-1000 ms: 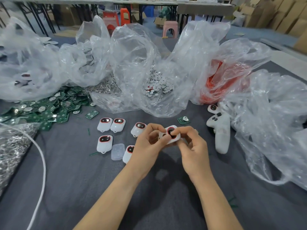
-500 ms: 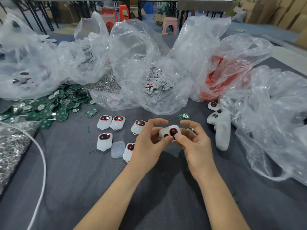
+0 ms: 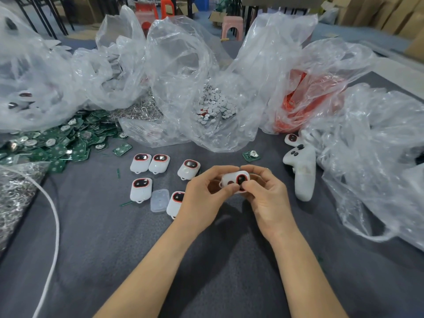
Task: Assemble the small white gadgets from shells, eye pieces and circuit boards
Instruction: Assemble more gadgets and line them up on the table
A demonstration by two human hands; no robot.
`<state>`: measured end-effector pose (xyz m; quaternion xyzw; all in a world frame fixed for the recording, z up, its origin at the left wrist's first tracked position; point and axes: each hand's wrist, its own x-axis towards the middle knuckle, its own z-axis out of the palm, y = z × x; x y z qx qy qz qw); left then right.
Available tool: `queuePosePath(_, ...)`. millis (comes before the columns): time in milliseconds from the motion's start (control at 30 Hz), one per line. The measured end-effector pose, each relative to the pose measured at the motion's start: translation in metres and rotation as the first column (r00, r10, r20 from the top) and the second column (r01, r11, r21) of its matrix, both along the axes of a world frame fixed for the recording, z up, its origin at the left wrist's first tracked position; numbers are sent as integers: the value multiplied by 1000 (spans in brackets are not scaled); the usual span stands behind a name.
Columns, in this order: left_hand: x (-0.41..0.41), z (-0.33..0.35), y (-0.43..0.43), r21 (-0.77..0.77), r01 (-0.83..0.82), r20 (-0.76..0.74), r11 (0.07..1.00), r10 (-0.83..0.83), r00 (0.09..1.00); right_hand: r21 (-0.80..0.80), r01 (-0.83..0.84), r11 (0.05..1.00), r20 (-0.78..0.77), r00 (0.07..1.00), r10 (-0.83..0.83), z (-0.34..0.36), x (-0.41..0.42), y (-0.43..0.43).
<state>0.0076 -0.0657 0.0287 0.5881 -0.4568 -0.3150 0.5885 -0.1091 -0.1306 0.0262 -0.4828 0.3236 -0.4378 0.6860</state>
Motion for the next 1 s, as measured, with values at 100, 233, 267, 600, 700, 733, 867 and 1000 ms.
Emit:
queuePosePath(100,-1,-1,0,-12,3,-4,1000,-3,1000,1,4,1000,-21,1000,-4,-2,0,0)
queuePosePath(233,1,-2,0,-8,8,-33,1000,-9,999,42,-14,999,-2,1000,14,-3,0,-1)
queuePosePath(267,1,-3,0,-6,9,-49,1000,-9,999,54,-16,998,6,1000,15,-3,0,0)
queuePosePath(600,0,-4,-1,-3,-7,-68,1000,7,998,42,35,998,23,999,-36,-2,3,1)
queuePosePath(700,-2,-5,-2,-5,-5,-69,1000,4,998,27,52,998,39,998,-53,-2,4,1)
queuePosePath(733,-3,-5,-2,-9,-7,-64,1000,6,998,22,52,998,45,998,-53,-2,4,1)
queuePosePath(867,-5,-6,-2,-27,-62,-52,998,61,997,-38,87,996,49,995,-85,-1,4,-1)
queuePosePath(1000,-6,4,-5,128,69,-477,989,1,879,-170,76,982,22,997,-74,2,0,0)
